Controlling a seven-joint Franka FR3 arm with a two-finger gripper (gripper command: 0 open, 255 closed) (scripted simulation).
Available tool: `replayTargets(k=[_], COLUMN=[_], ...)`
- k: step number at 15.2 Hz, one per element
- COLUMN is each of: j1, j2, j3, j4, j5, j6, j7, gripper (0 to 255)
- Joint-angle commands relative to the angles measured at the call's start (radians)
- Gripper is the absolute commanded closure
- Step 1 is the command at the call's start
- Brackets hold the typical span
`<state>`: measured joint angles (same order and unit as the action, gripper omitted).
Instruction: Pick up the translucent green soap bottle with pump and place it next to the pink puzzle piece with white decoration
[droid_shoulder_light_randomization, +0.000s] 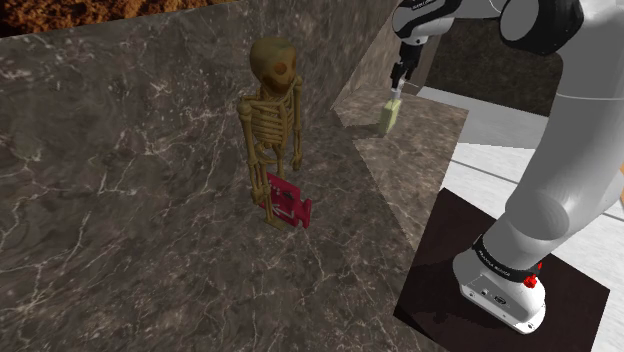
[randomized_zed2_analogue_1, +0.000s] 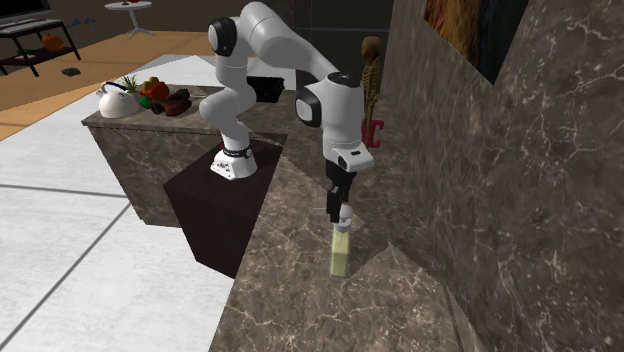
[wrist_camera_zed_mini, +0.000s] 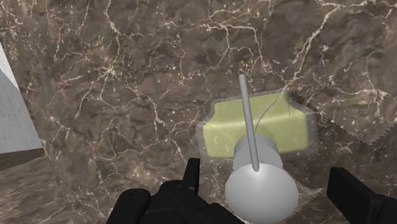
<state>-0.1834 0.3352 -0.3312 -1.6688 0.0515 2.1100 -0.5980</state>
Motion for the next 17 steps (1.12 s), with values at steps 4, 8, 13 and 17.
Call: replayTargets(k=[4, 8, 13, 17], j1=[-0.006, -0.006, -0.006, -0.006], j2=[0.026, 0.027, 0.027, 0.026], j3=[0.003, 0.003, 0.003, 0.003], j4=[-0.013, -0.013, -0.013, -0.014], j5=[0.010, 0.010, 0.010, 0.010], j6=[0.039, 0.039, 0.039, 0.040], j7=[-0.007, -0.007, -0.007, -0.006], gripper=[0, 0, 255, 255])
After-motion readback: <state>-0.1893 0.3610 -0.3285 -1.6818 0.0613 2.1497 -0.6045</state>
